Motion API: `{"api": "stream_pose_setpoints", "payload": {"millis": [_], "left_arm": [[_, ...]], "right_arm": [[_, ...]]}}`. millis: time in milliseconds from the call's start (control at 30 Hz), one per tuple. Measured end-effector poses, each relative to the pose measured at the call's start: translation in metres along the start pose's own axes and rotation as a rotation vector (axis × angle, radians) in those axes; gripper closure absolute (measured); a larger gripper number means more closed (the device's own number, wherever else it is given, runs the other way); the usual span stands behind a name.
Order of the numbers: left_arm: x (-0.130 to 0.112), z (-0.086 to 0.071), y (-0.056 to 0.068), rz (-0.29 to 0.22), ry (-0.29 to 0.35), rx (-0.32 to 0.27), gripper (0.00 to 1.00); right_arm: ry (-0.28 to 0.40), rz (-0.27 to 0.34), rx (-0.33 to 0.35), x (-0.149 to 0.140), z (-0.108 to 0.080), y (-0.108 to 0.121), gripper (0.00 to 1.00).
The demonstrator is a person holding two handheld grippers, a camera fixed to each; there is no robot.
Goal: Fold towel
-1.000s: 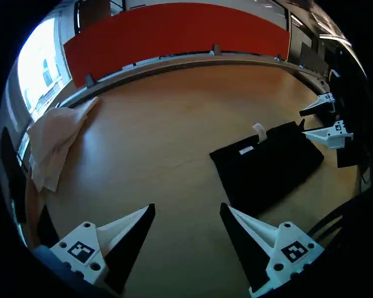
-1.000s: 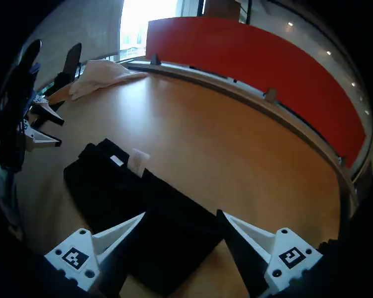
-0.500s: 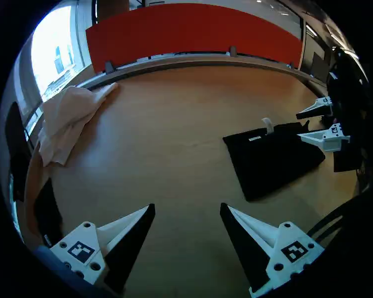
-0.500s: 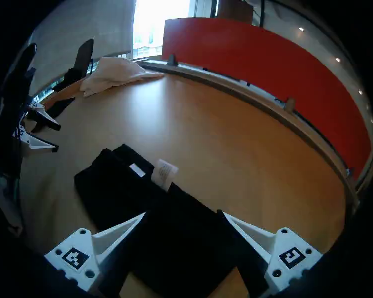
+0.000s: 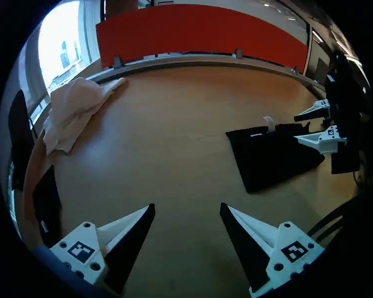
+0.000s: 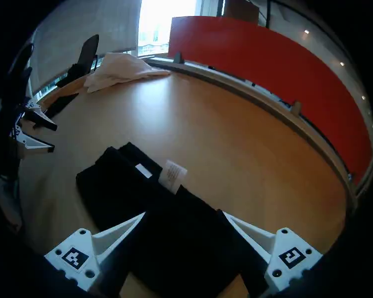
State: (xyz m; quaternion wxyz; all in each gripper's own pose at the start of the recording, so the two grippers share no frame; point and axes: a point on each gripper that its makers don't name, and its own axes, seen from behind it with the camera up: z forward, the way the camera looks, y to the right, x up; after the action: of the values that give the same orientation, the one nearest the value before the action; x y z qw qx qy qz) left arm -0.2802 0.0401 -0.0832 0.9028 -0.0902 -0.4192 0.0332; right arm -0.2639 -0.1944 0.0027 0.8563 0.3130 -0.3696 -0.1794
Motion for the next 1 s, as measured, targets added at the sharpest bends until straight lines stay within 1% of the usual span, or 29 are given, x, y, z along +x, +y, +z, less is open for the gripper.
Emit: {"api": "stream_pose_setpoints", "payload": {"millis": [267, 467, 700, 1000], "left_arm": [[-0.012, -0.007, 0.000, -0.026, 0.003, 0.007, 0.03], [-0.016, -0.010, 0.000, -0.042, 0.004, 0.007, 0.03], [-0.019, -0.012, -0.001, -0.037, 0.002, 0.009, 0.03], [-0.022, -0.012, -0.002, -0.029, -0.005, 0.009, 0.03]], "right_arm": [[-0.019, -0.009, 0.003, -0.007, 0.004, -0.004, 0.00], [-0.022, -0.013, 0.005, -0.007, 0.009, -0.006, 0.00], [-0.029, -0.013, 0.000, -0.007, 0.012, -0.005, 0.00], [-0.033, -0.010, -0.012, -0.004, 0.020, 0.003, 0.00]]}}
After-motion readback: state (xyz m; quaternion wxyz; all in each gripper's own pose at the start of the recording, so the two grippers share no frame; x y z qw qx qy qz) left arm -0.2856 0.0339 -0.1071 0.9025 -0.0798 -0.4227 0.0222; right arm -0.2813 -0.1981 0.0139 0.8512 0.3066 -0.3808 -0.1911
